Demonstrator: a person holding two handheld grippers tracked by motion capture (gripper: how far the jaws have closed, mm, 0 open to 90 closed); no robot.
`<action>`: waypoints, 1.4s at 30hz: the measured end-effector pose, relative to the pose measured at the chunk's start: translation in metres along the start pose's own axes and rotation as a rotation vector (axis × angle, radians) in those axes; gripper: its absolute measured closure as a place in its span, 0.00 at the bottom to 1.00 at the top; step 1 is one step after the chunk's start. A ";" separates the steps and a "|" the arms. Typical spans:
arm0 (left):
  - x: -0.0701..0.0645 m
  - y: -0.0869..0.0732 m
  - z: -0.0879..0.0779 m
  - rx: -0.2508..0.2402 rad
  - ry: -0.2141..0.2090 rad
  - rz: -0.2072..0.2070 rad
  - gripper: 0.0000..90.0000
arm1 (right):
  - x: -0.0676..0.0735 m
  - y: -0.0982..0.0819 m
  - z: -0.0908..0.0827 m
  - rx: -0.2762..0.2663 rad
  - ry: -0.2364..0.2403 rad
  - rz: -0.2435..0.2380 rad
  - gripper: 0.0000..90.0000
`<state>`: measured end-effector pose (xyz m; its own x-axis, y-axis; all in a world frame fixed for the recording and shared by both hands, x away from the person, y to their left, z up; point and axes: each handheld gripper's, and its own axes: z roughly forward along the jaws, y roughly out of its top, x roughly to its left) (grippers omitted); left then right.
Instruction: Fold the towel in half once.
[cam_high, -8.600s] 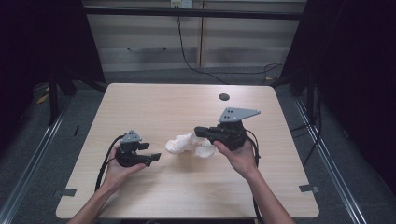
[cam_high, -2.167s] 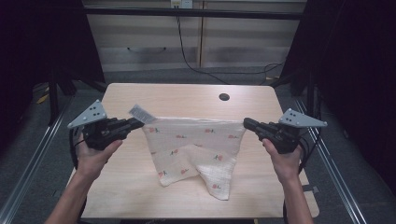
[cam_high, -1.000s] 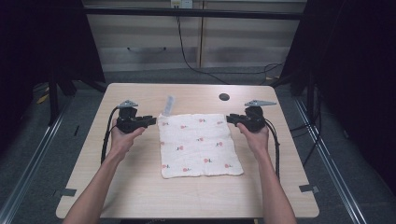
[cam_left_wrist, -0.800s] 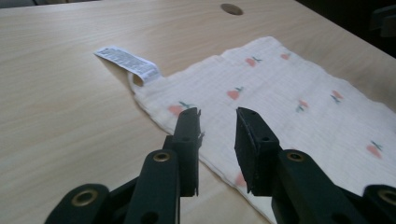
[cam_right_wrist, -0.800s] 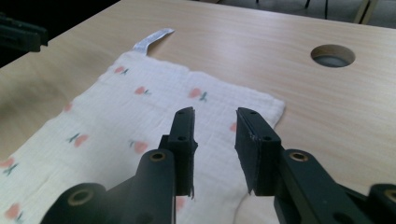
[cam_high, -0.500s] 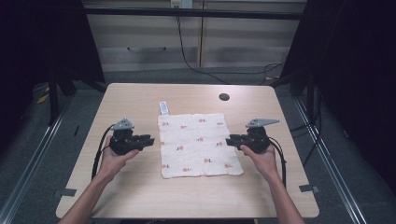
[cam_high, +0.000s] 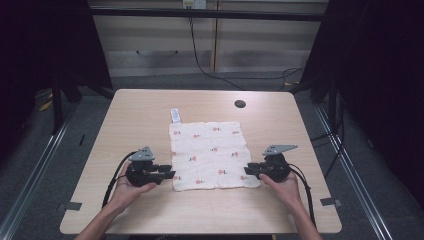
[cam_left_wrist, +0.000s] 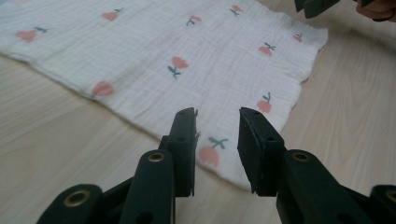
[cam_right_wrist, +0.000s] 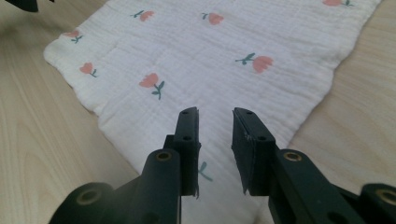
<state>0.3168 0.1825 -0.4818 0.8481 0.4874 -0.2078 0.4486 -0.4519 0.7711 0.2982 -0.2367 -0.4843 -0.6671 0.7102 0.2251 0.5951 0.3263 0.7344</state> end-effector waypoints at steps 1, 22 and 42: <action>-0.001 -0.001 0.004 0.009 -0.009 0.002 0.74 | 0.000 0.000 -0.001 -0.002 -0.004 0.006 0.80; -0.009 -0.006 0.030 0.091 0.023 0.102 0.86 | -0.001 -0.013 0.010 0.070 -0.129 -0.053 0.79; -0.002 -0.022 0.007 0.095 0.047 0.078 0.99 | 0.024 -0.021 0.000 0.069 0.020 -0.047 1.00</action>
<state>0.3075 0.1861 -0.5023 0.8684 0.4815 -0.1188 0.4081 -0.5576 0.7229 0.2694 -0.2262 -0.4946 -0.7033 0.6806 0.2053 0.5922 0.4012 0.6988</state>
